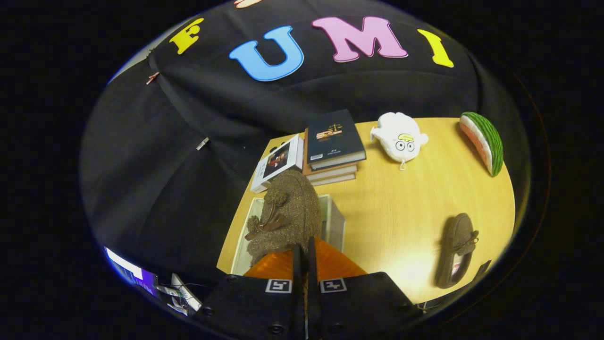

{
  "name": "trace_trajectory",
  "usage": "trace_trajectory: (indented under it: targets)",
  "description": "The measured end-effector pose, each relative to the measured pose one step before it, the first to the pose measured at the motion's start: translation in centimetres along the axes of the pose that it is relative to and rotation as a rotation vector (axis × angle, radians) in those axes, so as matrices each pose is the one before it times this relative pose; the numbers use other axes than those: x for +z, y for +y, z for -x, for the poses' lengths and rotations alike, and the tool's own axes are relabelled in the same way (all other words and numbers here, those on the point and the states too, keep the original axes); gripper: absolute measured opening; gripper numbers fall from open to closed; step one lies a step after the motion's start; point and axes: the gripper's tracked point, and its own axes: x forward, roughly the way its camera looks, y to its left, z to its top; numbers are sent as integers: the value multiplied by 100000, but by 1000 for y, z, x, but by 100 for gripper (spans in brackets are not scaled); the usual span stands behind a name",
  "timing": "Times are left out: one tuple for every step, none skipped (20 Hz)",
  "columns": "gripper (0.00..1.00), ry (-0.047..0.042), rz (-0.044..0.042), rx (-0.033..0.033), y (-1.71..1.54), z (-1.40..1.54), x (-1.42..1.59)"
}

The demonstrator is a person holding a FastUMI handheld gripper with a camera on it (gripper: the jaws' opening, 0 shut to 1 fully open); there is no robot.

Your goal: Open the storage box then place both shoes into the box .Put the left shoe in first, then the right shoe, with the right side of both shoes facing outward in a uniform manner.

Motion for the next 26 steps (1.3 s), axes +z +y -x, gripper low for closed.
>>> trace_trajectory:
  targets:
    - [7,2568,-881,1,981,-872,-781]
    - [7,2255,-1278,-87,824,-976,-674]
    - [7,2186,-1228,320,785,-855,-698]
    - [7,2012,-1391,-336,603,-935,-648]
    - [7,1916,-1148,-550,347,-904,-591]
    - [7,1952,-519,-803,154,-738,-478]
    - [7,1754,-816,-777,250,-847,-505]
    - [7,2104,-935,-1039,32,-828,-491]
    - [7,1839,-1441,-858,162,-651,-446]
    - [7,1466,-1713,66,175,-795,-220]
    - [7,1292,-1379,681,236,-720,-199]
    - [8,1496,-1201,1626,321,-432,-9]
    - [8,2015,-761,1907,425,-625,-429]
    - [14,3277,274,866,149,-588,-562]
    - [18,4115,-549,3329,447,-54,-663]
    - [32,2761,-1156,4432,859,94,-482]
    - [47,2083,76,2632,413,-216,-350]
    - [63,1480,1739,1234,89,-32,-299]
    - [79,584,1850,1052,75,247,-176]
    - [95,-446,1334,1367,92,322,-3]
    - [97,-876,1188,1245,183,743,-96]
    - [97,-1208,1105,1301,124,824,74]
    - [97,-1417,1015,1572,198,1042,99]
    - [97,-1845,983,1627,155,1193,209]
    - [97,-2597,1310,1418,45,1487,391]
    - [97,-3234,1809,679,-194,1526,580]
